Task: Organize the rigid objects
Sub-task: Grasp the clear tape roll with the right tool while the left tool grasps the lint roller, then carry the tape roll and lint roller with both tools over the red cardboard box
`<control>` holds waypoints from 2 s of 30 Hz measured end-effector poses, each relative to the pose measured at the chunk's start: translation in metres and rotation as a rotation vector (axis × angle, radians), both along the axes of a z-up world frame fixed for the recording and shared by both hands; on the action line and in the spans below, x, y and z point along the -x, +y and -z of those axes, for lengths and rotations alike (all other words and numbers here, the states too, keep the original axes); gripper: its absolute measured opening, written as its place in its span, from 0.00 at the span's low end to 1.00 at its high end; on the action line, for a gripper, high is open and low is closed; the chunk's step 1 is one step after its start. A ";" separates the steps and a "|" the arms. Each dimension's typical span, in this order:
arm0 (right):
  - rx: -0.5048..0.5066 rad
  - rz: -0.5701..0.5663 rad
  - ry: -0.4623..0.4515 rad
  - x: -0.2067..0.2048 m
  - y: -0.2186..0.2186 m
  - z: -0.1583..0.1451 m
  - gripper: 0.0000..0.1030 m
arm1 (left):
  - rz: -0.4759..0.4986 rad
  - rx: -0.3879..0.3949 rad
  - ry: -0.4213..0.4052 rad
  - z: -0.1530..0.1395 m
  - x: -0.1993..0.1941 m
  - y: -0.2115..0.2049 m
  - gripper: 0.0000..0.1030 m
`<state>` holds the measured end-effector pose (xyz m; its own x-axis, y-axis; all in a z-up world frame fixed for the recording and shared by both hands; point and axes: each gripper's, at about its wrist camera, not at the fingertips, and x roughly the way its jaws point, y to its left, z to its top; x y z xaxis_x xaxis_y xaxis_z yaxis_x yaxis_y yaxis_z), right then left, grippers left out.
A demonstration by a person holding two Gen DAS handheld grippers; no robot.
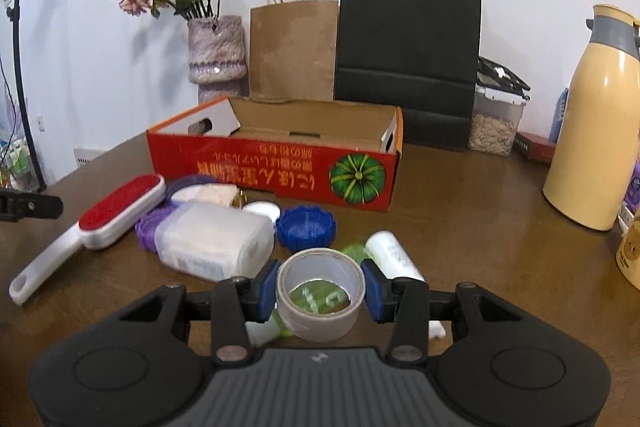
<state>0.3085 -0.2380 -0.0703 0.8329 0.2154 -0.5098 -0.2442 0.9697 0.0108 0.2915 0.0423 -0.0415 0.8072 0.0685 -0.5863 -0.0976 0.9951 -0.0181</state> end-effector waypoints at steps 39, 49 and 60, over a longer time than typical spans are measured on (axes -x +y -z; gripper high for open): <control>-0.068 0.045 -0.040 -0.040 0.002 0.007 0.41 | -0.026 -0.019 0.136 0.048 -0.071 -0.012 0.72; -0.059 0.034 -0.053 -0.034 0.009 0.007 0.41 | -0.012 -0.021 0.115 0.043 -0.066 -0.016 0.55; -0.071 0.024 -0.070 -0.028 0.015 0.001 0.41 | 0.003 -0.001 0.057 0.023 -0.052 -0.024 0.55</control>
<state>0.3360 -0.2228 -0.0710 0.8712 0.2282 -0.4347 -0.2232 0.9727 0.0633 0.3430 0.0187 -0.0646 0.7727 0.0667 -0.6312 -0.0954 0.9954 -0.0115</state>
